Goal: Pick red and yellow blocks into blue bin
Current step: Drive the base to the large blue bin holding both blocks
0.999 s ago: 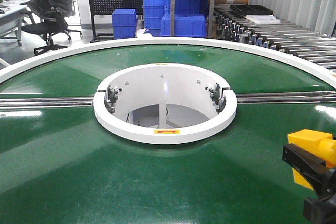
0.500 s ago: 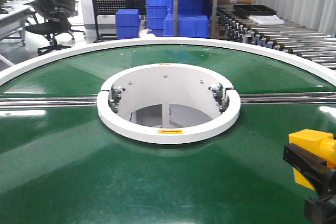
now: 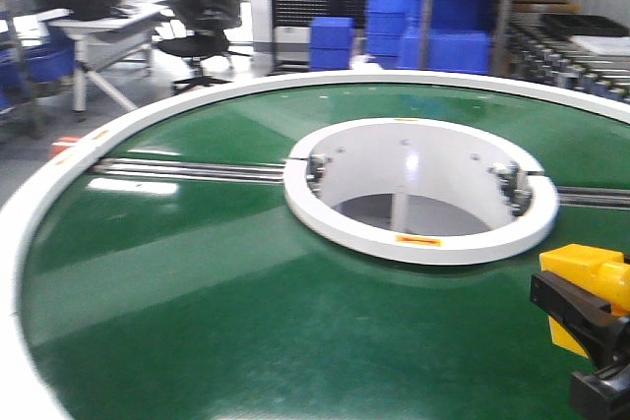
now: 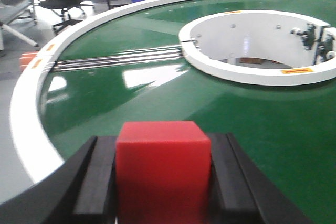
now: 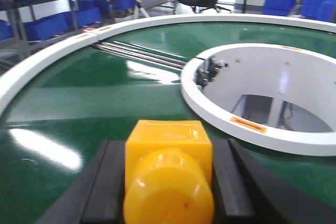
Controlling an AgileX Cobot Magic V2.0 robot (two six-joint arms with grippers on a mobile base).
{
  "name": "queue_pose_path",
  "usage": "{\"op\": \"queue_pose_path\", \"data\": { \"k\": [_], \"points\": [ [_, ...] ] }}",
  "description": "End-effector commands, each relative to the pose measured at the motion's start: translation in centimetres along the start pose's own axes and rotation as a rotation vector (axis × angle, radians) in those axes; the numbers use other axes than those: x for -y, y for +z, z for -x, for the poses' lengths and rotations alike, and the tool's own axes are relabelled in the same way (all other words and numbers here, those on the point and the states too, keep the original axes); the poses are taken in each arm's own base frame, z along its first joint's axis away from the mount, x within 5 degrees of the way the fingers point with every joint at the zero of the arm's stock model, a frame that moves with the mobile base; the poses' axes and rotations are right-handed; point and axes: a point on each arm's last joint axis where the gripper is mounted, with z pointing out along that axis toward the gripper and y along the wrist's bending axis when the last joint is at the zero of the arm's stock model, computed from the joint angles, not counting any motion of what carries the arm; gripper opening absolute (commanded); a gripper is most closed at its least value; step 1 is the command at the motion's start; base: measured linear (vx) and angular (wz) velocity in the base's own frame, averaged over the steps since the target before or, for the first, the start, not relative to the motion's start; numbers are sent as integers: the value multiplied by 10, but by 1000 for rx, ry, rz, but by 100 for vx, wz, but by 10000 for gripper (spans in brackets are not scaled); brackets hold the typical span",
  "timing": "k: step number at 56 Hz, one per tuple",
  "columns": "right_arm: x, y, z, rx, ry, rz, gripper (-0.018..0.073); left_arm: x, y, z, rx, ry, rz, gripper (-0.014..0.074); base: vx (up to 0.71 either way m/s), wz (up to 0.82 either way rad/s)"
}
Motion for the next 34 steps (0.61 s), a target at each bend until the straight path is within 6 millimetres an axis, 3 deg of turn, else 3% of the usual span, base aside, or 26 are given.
{"op": "queue_pose_path", "data": {
  "k": [1,34],
  "points": [
    [3,-5,18,121,-13,-35,-10,-3,-3,15,101,-26,27,0,-11,42],
    [3,-5,18,121,-13,-35,-10,-3,-3,15,101,-26,27,0,-14,56]
  ]
}}
